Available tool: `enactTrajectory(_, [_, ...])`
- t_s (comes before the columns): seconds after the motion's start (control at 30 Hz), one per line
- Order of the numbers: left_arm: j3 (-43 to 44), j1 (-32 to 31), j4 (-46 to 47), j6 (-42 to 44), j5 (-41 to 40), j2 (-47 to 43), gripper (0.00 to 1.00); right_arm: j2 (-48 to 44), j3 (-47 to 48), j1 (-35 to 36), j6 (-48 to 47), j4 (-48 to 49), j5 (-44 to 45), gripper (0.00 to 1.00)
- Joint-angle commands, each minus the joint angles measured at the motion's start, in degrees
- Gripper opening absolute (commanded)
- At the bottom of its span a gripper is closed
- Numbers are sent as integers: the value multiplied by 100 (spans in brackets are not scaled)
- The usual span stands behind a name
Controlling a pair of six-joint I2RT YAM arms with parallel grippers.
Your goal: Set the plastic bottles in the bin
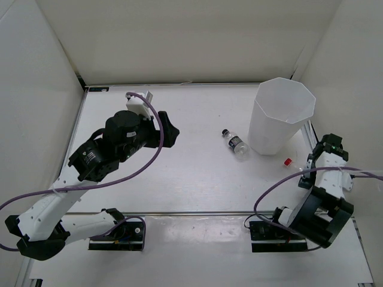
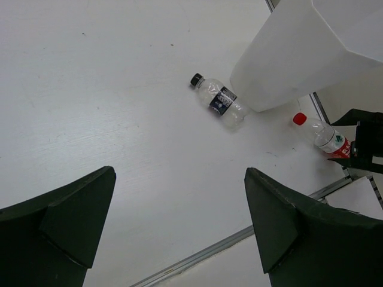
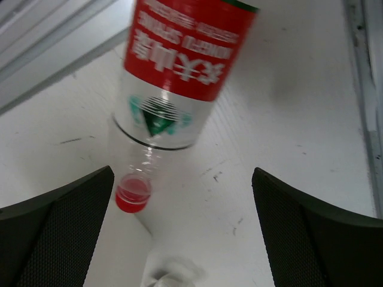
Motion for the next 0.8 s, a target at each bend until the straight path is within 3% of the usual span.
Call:
enactTrajectory(0.0, [-75,-9,-109,-180,58,-88,100,431,475,-30,-303,390,310,100])
enactTrajectory(0.57, [-250,-9,-443,-647,-161,-255,100,1671,213,-30,-390,452,-164,99])
enactTrajectory(0.67, [-321,-9,-443,-717,-214,-317,100,1742,160,-30,-462,400,-279,89])
enactTrajectory(0.77, [-321,-9,-496,-717,-276,-317,100,1742,2,-30,-637,347,-279,72])
